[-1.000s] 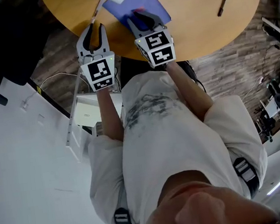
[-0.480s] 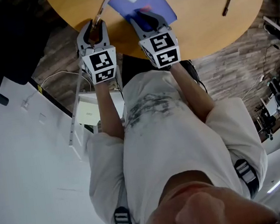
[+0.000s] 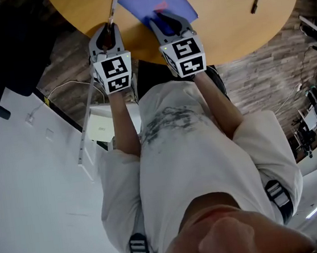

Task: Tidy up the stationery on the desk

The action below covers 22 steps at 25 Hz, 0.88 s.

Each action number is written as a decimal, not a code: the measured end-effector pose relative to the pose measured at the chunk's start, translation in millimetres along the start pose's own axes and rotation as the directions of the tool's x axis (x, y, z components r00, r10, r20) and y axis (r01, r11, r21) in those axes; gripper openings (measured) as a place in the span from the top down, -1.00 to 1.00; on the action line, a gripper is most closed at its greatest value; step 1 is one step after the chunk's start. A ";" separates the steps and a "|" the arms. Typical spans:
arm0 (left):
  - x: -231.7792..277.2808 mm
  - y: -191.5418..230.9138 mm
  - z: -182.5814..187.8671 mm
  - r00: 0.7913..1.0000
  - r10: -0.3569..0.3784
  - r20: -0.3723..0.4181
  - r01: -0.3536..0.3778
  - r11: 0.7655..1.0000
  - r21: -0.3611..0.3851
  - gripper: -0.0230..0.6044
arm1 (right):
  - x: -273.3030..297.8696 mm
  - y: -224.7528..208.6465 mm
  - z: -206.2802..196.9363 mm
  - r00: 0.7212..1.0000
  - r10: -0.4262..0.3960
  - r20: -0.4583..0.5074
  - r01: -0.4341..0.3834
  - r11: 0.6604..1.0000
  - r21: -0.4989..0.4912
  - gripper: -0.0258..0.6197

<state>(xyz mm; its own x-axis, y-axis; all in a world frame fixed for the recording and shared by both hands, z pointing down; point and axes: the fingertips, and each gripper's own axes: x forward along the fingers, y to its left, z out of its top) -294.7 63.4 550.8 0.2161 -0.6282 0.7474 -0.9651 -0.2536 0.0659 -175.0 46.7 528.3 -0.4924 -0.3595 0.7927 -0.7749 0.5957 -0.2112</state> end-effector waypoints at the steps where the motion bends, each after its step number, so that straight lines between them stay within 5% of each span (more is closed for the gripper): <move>1: -1.6 -1.3 1.0 1.000 0.001 0.007 -0.001 1.000 -0.003 0.74 | -2.0 -0.5 -1.3 1.000 -0.001 0.003 0.001 1.000 -0.001 0.47; 12: -29.5 -37.2 9.9 0.998 0.002 0.055 0.000 0.999 -0.033 0.74 | -35.8 -7.0 -16.9 0.999 -0.008 0.039 0.008 1.000 0.001 0.47; 22: -16.1 -113.0 45.4 0.996 -0.051 0.070 0.053 0.998 -0.024 0.74 | -73.5 -66.3 -29.8 0.996 -0.046 0.073 0.044 0.999 0.029 0.47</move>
<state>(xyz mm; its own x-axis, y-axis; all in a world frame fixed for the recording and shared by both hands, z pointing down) -182.4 68.8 501.3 0.2747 -0.6648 0.6947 -0.9557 -0.2685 0.1210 -75.6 55.1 501.0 -0.4835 -0.4382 0.7577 -0.8071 0.5582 -0.1922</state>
